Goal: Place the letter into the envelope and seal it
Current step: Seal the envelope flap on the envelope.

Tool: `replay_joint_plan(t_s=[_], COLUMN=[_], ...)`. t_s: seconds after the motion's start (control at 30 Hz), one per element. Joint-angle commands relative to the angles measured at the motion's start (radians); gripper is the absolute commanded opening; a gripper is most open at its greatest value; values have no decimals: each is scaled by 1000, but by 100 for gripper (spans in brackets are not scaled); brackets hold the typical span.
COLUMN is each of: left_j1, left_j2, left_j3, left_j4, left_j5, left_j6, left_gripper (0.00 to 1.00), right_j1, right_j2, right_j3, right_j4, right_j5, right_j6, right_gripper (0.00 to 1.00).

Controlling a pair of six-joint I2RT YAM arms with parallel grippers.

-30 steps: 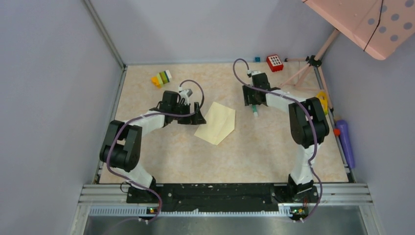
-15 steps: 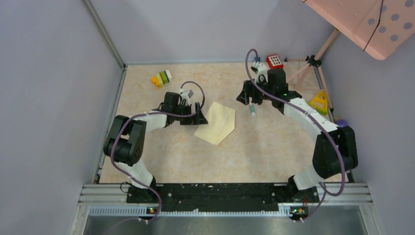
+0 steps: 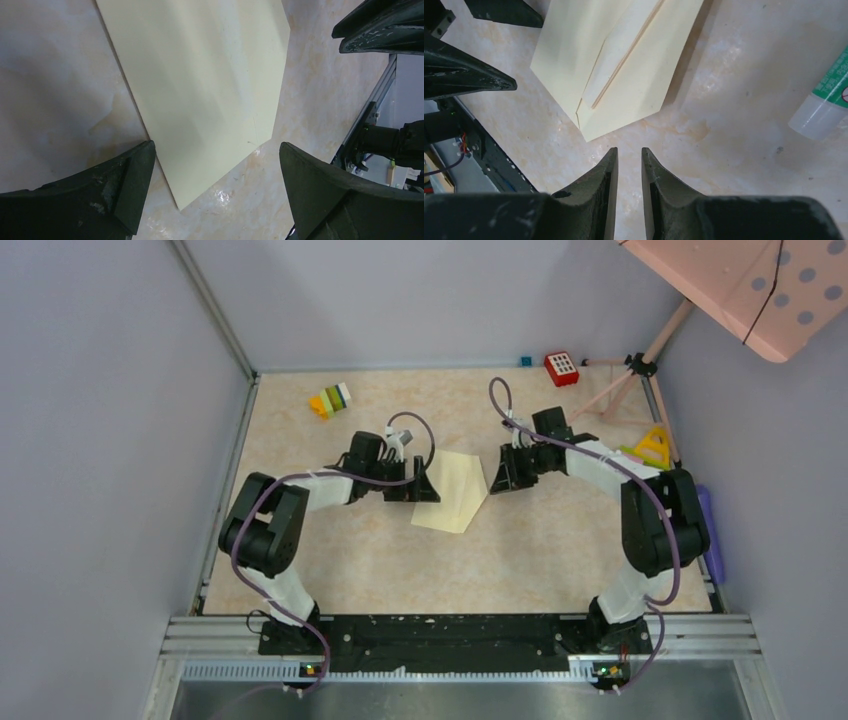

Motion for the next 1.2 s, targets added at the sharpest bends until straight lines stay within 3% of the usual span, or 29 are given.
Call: replay_joint_plan(t_s=[0.0, 0.37, 0.57, 0.67, 1.0, 1.17], left_j1=[-29, -38, -17, -23, -102, -118], left_j2=[28, -14, -23, 5, 146, 180], left_j3=[-11, 43, 133, 184, 315, 351], left_j4=[14, -40, -138, -171, -343, -387], left_j5=[16, -9, -98, -164, -443, -482], left_j6=[-20, 41, 115, 123, 150, 133], left_gripper=[99, 98, 88, 82, 79, 74], right_j1=[-21, -39, -40, -41, -40, -40], right_j2=[21, 136, 201, 235, 257, 233], right_j3=[25, 84, 120, 141, 147, 138], right_j4=[-76, -26, 22, 43, 103, 130], right_j5=[69, 186, 226, 203, 58, -15], right_j6=[-51, -49, -30, -11, 43, 69], right_gripper=[22, 18, 14, 14, 13, 13])
